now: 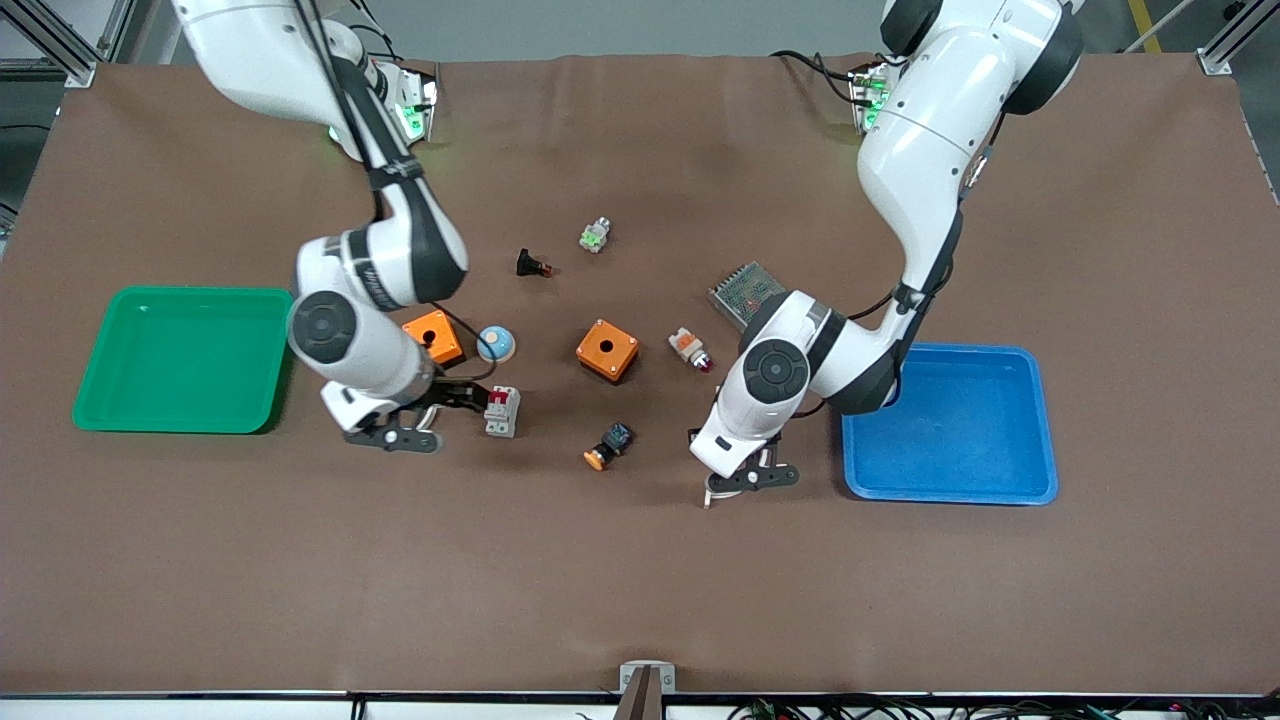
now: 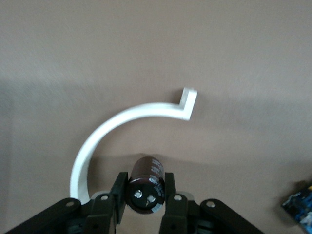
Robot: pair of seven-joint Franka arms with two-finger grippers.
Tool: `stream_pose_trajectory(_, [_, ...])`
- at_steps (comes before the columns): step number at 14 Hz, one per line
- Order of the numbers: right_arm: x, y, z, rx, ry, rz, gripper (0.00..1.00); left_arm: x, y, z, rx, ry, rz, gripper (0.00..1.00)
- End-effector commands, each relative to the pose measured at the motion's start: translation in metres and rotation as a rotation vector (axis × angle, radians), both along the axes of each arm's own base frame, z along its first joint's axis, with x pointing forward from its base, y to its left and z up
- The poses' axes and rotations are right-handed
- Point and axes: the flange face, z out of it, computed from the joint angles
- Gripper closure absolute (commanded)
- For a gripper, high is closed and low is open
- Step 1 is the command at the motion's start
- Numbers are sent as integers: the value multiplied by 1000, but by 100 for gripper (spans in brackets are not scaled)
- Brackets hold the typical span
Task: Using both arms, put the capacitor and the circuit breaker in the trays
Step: 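Grasp the capacitor with the left gripper while the right gripper reaches the breaker, then carry the capacitor into the blue tray while the right gripper grasps the breaker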
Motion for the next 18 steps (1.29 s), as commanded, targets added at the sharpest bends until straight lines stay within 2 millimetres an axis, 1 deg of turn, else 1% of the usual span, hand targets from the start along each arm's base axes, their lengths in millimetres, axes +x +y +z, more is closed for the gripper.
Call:
stream_pose_trajectory(1, [0,18,-26,-2,-18,-14,0,23,49,48,42,-26,58,100])
stream_pose_trajectory(3, [-1,27,-48,-9,-47,-1,0,28,88,74,81,14,55,100])
stream_pose_trajectory(4, [-1,29,-56,-12,-53,4,0,29,114,84,97,26,37,100])
stream_pose_trajectory(5, [0,28,-60,-13,-62,5,0,27,140,89,108,37,17,100])
stream_pose_trajectory(6, [2,27,-59,-12,-67,9,5,28,176,93,119,49,1,100])
stream_pose_trajectory(7, [5,21,-59,-14,-65,7,19,25,202,95,127,61,-26,100])
stream_pose_trajectory(8, [4,19,-60,-16,-59,6,33,22,230,91,131,76,-46,100])
stream_pose_trajectory(9, [4,20,-59,-15,-55,2,46,18,251,84,134,93,-50,100])
stream_pose_trajectory(10, [2,24,-59,-15,-51,-3,57,13,268,73,130,103,-34,100])
stream_pose_trajectory(11, [-1,28,-59,-14,-49,2,63,8,281,58,128,110,-22,100])
stream_pose_trajectory(13, [-5,37,-58,-15,-44,1,73,-7,291,30,117,108,-15,100])
stream_pose_trajectory(15, [-8,42,-58,-16,-41,1,79,-14,306,12,108,104,4,98])
stream_pose_trajectory(16, [-8,42,-58,-15,-41,3,80,-17,307,5,104,100,5,95])
stream_pose_trajectory(17, [-6,41,-53,-11,-48,8,80,-19,307,3,103,100,5,93])
stream_pose_trajectory(18, [-3,38,-45,-6,-50,7,80,-19,307,2,104,103,5,81])
